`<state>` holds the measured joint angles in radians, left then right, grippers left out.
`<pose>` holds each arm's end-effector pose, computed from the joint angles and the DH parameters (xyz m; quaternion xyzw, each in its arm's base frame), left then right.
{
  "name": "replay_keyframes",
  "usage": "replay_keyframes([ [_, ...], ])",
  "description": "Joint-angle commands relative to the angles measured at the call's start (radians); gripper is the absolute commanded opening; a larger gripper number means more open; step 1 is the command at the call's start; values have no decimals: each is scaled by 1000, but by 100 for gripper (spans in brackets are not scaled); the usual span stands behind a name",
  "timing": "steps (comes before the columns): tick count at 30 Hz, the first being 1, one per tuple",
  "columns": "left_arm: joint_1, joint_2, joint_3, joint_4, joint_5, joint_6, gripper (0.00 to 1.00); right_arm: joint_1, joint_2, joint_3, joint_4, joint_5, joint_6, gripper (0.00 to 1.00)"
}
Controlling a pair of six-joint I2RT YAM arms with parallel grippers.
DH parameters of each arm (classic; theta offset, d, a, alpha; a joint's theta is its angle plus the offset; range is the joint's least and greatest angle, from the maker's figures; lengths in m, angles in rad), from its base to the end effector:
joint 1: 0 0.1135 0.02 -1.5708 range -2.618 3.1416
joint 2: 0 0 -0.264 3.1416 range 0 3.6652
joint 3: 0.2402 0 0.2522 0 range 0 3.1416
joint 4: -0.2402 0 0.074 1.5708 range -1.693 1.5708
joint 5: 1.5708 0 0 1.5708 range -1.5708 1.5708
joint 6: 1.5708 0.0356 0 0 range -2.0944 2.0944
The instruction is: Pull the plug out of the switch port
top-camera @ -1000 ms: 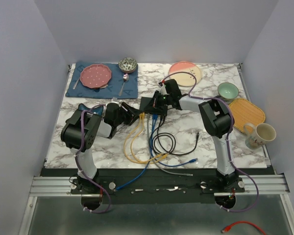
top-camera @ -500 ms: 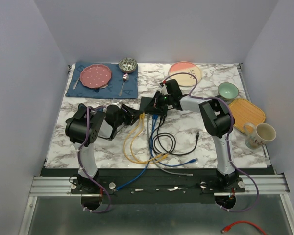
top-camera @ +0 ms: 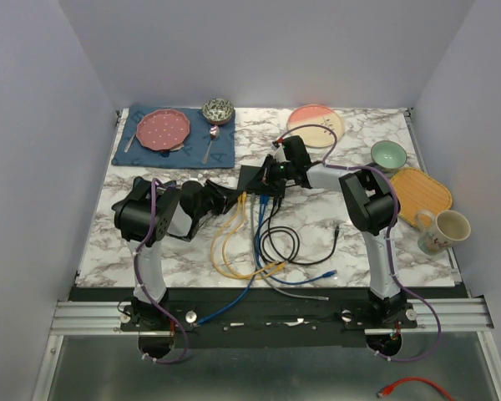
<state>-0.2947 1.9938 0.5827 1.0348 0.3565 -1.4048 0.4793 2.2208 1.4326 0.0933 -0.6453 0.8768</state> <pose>0.3087 -0.1067 0.0825 -0.3441 0.7442 -0.5125 0.2553 0.4105 0.2375 0.1267 0.0378 0.8685 0.4759 0.1331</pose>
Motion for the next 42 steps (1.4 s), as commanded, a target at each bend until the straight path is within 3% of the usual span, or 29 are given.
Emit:
replay_keyframes([
  [1, 5, 37, -9, -35, -24, -11, 43, -7, 22, -35, -35, 16, -9, 1],
  [11, 11, 57, 9, -19, -28, -51, 43, -7, 28, -35, -35, 16, -7, 1],
  [20, 11, 43, 49, -157, -36, -13, 42, -7, 28, -37, -35, 21, -10, 1],
  [32, 14, 63, 35, -133, -24, -6, 23, -7, 25, -38, -37, 24, -12, 1],
  [37, 15, 62, 40, -136, -22, 6, 2, -7, -2, -54, -43, 32, -25, 1],
  [42, 20, 53, 32, -144, -22, 21, 0, 11, -139, -109, -78, 105, -82, 1],
])
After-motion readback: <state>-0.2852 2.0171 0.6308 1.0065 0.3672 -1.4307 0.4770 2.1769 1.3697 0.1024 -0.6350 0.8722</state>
